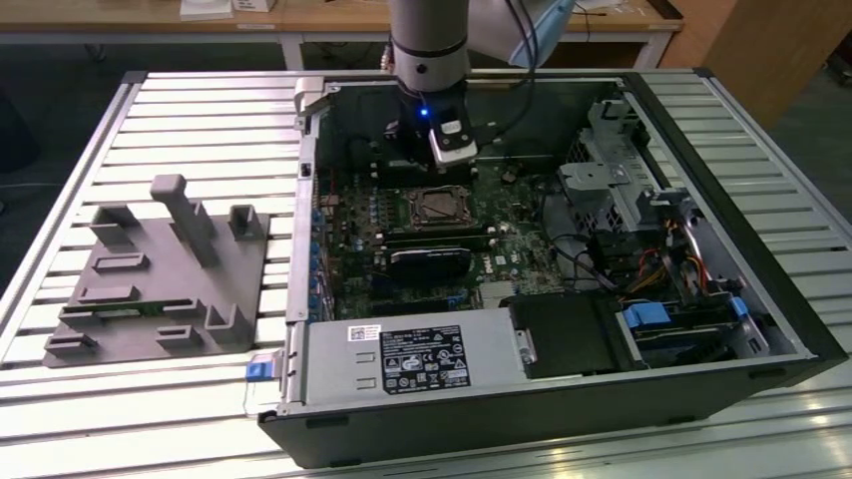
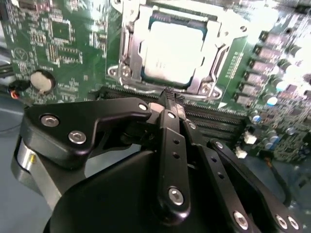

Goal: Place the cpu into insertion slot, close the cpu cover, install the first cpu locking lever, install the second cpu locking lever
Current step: 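Install the first cpu locking lever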

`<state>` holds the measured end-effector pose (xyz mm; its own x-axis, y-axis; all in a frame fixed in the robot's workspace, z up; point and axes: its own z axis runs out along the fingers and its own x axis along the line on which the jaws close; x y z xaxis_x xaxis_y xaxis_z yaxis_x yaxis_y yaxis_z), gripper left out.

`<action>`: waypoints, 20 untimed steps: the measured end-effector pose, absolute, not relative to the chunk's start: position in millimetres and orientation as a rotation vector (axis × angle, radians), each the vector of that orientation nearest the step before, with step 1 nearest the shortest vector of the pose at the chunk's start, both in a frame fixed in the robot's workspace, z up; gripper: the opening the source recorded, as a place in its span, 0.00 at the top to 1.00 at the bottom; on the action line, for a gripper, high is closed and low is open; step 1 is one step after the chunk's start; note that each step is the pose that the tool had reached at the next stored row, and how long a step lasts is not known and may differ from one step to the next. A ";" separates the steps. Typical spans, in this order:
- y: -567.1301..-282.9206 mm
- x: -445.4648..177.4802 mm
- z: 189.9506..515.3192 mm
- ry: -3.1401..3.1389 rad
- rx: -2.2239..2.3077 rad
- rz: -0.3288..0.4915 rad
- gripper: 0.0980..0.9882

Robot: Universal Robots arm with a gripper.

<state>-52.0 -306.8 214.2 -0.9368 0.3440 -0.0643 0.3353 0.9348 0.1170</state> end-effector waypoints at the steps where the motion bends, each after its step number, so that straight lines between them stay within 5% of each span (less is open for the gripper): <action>1: -308.6 -52.0 214.2 3.007 0.529 0.157 0.99; 20: -335.8 -52.0 214.2 3.004 0.511 0.073 0.99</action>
<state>-52.0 -335.8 214.2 -0.9396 0.3319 -0.0839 0.3274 0.9428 0.0629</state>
